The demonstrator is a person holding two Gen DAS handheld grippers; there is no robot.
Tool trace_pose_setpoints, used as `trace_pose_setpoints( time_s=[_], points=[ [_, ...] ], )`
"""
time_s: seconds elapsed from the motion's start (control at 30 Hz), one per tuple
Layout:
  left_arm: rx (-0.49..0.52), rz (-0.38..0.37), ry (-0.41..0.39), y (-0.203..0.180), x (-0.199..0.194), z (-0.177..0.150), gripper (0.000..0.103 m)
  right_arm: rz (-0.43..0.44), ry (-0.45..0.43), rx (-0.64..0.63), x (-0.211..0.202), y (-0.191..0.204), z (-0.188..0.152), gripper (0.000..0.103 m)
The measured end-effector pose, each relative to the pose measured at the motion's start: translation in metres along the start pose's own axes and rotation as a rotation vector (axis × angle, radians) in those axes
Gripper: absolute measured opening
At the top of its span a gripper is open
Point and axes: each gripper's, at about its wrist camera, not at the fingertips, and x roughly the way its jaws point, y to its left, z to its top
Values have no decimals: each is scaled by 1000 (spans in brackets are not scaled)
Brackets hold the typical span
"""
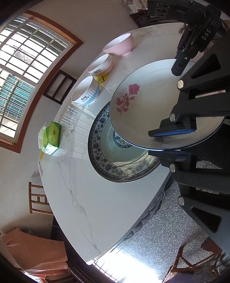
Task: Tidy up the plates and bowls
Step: 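Lift the rose plate and carry it over the floral plate stack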
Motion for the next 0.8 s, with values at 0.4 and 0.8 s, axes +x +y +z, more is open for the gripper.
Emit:
trace_pose_setpoints(
  time_s=[0.4,0.8],
  points=[
    [-37,31,-22,19,8,24,14,7,4,-59,24,21,23,17],
    [-53,47,-15,29,24,39,14,2,9,-78,36,25,35,17]
  ],
)
